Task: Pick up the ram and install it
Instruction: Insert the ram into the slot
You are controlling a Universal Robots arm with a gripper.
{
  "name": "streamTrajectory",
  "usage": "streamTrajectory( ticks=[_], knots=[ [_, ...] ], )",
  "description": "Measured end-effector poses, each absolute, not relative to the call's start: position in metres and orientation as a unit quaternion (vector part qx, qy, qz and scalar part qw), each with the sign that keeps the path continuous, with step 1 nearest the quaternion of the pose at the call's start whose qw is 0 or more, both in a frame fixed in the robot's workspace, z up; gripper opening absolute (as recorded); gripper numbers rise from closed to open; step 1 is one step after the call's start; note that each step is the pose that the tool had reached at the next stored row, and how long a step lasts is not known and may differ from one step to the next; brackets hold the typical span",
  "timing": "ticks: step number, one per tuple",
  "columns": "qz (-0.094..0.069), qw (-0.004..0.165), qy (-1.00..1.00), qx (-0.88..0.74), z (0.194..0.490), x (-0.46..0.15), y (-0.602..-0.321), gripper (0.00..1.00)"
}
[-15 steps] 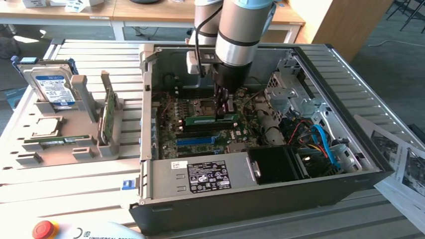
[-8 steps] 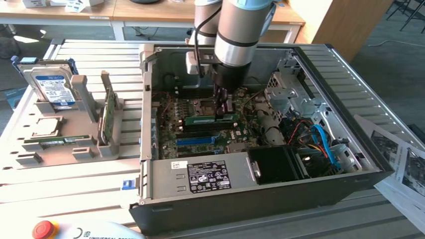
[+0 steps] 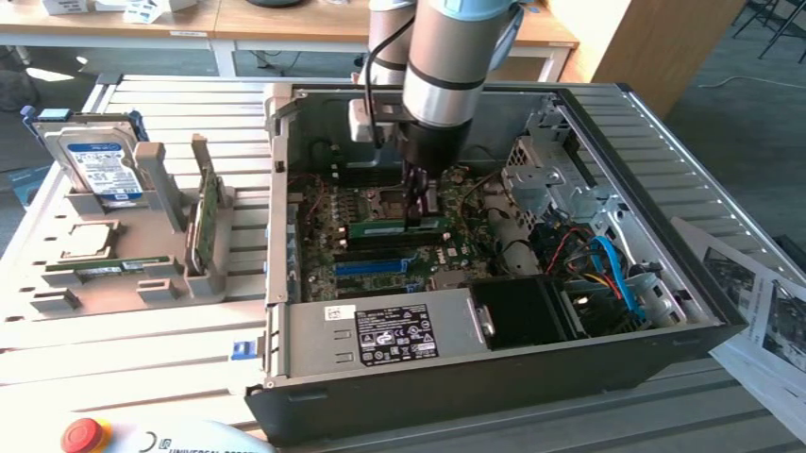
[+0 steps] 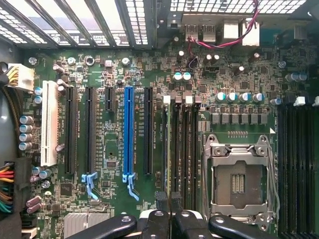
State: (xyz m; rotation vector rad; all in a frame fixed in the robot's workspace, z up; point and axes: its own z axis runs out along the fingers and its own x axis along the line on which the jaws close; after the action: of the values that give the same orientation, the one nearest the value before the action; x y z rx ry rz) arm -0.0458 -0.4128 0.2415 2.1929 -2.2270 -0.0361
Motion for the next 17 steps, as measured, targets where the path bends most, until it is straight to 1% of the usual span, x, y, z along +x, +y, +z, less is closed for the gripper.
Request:
streamTrajectory(
  ticks=[17],
  knots=[
    [-0.010,0.008,-0.712,0.702,0.2355,-0.0468,-0.4123,0.12]
  ],
)
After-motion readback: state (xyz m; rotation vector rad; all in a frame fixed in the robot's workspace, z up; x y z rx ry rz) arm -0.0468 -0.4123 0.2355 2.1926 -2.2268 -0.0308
